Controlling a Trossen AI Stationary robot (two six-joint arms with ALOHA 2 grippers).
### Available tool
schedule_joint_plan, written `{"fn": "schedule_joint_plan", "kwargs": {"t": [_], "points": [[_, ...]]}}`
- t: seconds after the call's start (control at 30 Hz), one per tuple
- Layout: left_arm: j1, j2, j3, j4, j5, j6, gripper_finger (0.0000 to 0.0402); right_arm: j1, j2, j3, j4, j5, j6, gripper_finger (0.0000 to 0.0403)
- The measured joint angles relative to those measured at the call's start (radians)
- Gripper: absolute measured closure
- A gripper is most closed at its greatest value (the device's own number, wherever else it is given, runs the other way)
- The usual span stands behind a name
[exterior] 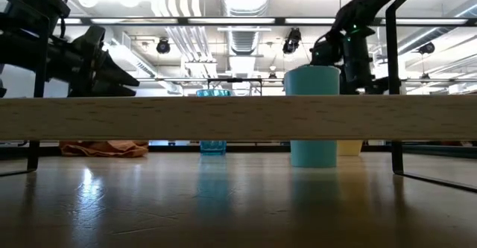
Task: Stack small to large cups/mugs on shelf
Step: Put the yellow mug on the shelf
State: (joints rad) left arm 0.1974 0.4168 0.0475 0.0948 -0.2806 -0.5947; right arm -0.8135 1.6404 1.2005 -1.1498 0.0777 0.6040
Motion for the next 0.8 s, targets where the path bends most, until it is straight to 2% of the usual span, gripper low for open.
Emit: {"fn": "schedule_joint_plan", "kwargs": {"t": [0.13,0.4,0.63,0.8], "points": [[0.000,0.000,0.006,0.001,-0.005,0.058,0.0274,0.000,-0.023,-0.048,0.005,0.026,0.016,0.0265],[0.001,0.000,0.006,0.001,-0.008,0.062,0.0274,0.001,-0.057,-0.080,0.032,0.021,0.015,0.0382],[0.002,-0.001,0.021,0.001,-0.013,0.123,0.0274,0.033,-0.067,-0.102,0.061,0.029,0.016,0.0390],[0.008,0.000,0.048,-0.025,-0.011,0.130,0.0280,0.122,-0.066,-0.023,0.039,0.054,-0.047,0.0393]]}}
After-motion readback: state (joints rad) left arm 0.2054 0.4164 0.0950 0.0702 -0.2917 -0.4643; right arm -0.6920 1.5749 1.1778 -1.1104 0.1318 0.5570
